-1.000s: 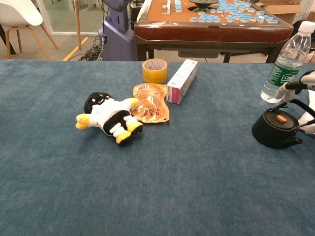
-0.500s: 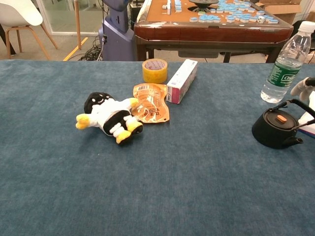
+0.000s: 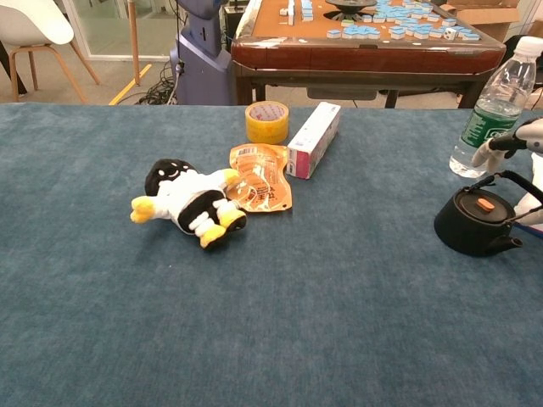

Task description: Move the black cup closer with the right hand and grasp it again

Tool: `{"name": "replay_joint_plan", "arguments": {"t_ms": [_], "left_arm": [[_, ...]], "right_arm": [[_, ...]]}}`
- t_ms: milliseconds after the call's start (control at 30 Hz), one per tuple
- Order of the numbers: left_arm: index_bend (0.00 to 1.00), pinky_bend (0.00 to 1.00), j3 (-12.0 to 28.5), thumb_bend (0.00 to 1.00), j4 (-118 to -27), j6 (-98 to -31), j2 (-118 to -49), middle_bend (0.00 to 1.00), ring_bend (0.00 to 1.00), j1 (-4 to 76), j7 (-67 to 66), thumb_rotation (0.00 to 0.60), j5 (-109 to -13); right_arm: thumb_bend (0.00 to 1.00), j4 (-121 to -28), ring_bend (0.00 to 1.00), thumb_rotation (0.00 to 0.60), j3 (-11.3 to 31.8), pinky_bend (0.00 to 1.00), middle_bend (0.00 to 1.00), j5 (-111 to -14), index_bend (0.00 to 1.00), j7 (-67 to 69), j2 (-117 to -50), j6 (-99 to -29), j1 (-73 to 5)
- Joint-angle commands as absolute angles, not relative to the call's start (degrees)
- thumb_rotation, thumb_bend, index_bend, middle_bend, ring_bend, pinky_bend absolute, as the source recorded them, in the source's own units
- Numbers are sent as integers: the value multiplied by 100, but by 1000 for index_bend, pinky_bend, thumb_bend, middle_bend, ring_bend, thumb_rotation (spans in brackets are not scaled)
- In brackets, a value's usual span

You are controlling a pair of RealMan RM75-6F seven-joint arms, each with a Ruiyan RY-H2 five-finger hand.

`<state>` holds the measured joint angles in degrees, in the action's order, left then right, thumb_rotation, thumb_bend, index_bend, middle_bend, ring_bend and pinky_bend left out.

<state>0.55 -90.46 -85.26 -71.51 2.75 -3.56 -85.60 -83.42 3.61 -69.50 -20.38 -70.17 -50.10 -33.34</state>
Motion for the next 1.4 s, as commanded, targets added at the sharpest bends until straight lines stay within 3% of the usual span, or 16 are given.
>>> {"name": "replay_joint_plan", "arguments": {"t_ms": [33,633,1400], "left_arm": [[200,43,54,269,-9049,-8529,-7149,166,210,270,-355,600,-8558],[200,43,41,270,-9009,-8491,-7152,166,210,295,-249,600,-8605],[199,43,35,270,-9001,-8505,-7146,166,210,318,-168,600,-8673]], "right_arm": [[0,-8248,209,600,379,81,269,-6875,218,-2057,-7088,-4924,-3401],[0,-9065,270,600,-9,81,269,-7080,217,-1896,-6592,-5358,-2916],[0,-10102,327,600,-771,81,269,-8407,217,-1902,-6328,-6514,-1922]]}}
